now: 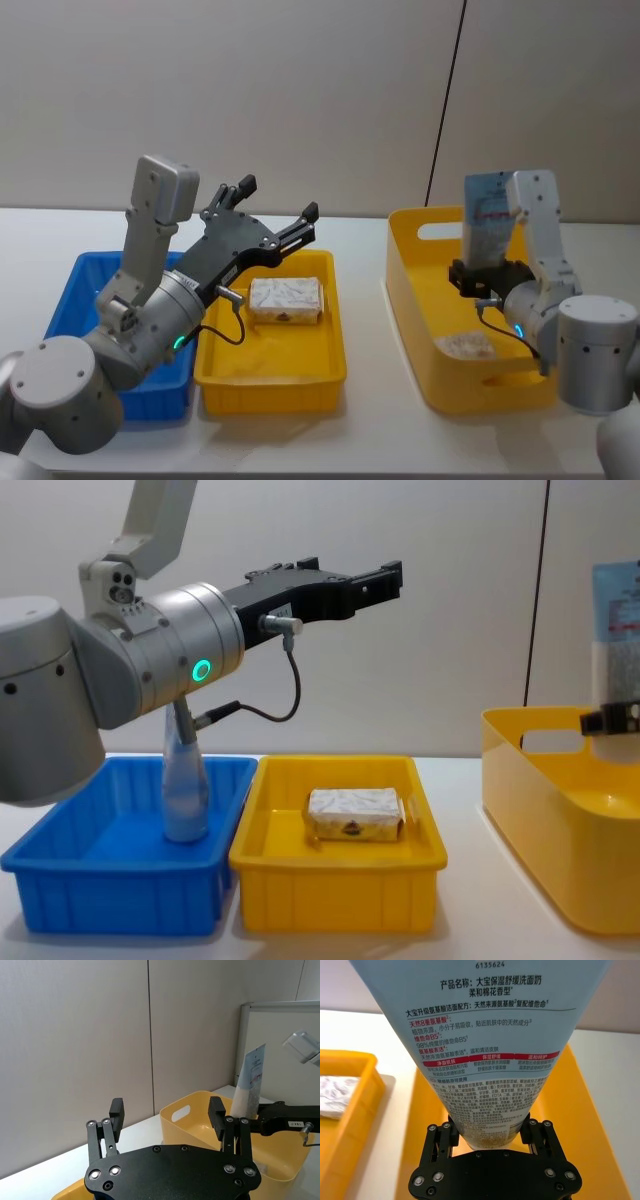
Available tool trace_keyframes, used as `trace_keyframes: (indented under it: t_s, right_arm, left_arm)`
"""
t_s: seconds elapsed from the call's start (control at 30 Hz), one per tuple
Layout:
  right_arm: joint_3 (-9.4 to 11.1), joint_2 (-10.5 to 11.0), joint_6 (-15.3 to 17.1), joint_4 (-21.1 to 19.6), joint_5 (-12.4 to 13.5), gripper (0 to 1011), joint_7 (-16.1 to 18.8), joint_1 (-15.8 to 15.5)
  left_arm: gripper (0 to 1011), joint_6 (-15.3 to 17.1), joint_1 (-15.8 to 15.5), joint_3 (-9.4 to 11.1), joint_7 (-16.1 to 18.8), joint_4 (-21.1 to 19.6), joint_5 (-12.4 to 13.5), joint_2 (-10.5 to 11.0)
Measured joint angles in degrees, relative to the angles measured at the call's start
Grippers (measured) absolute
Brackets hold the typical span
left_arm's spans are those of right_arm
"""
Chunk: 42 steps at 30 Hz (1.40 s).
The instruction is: Bimanual collaborative sorting of washing and personal care products
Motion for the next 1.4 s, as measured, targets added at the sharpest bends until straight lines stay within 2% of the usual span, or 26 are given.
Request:
trace_keyframes:
  t_s: [0.33, 0.67, 0.77, 1.4]
  right_arm:
    - [-0.80, 0.45, 2.12, 1.62, -1.55, 638, -0.22, 1.24]
    - [-1.21, 0.45, 2.67, 1.77, -2.51, 951, -0.23, 1.71]
    - [-1.22, 0.42, 2.74, 1.66, -2.69, 996, -0.21, 1.72]
    - [-0.22, -0.26, 1.89, 0.57, -3.90, 1004, -1.32, 1.36]
  left_arm:
    - [1001, 0.00, 0.00, 0.00, 0.00, 0.00, 0.00, 0.00]
    - [1001, 0.00, 0.00, 0.00, 0.00, 0.00, 0.00, 0.00]
    - [1001, 0.00, 0.00, 0.00, 0.00, 0.00, 0.00, 0.00]
    - [1002, 0.00, 0.00, 0.00, 0.00, 0.00, 0.00, 0.00]
